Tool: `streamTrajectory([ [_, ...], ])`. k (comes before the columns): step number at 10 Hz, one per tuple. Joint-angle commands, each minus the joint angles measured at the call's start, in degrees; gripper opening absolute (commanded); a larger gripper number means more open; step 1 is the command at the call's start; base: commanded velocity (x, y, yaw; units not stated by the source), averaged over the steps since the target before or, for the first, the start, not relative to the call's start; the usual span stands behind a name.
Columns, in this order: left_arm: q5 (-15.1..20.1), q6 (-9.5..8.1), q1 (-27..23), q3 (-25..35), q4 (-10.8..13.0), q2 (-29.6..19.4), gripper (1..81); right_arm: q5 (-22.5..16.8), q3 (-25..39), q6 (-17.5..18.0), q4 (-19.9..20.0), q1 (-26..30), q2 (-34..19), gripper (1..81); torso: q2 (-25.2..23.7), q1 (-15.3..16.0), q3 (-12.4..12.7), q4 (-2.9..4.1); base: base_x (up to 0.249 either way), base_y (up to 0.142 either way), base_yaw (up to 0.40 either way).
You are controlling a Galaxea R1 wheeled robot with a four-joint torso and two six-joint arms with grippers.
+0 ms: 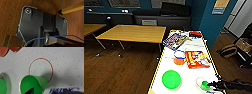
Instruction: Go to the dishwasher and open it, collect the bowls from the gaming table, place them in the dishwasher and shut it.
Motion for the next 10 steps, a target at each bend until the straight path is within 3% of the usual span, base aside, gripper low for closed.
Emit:
streamTrajectory([
  [1, 3.4, -0.05, -1.0, 0.5, 0.1, -1.1, 81.1, -1.8, 0.1, 0.3, 1.0, 6.0, -1.5, 81.1, 0.0, 0.0, 0.0, 0.00, 0.000, 0.000, 0.000],
  [10, 3.4, -0.05, -1.0, -0.7, 0.1, -0.5, 81.1, -1.7, -1.1, 0.3, 1.0, 5.7, 0.8, 81.1, 0.0, 0.0, 0.0, 0.00, 0.000, 0.000, 0.000],
])
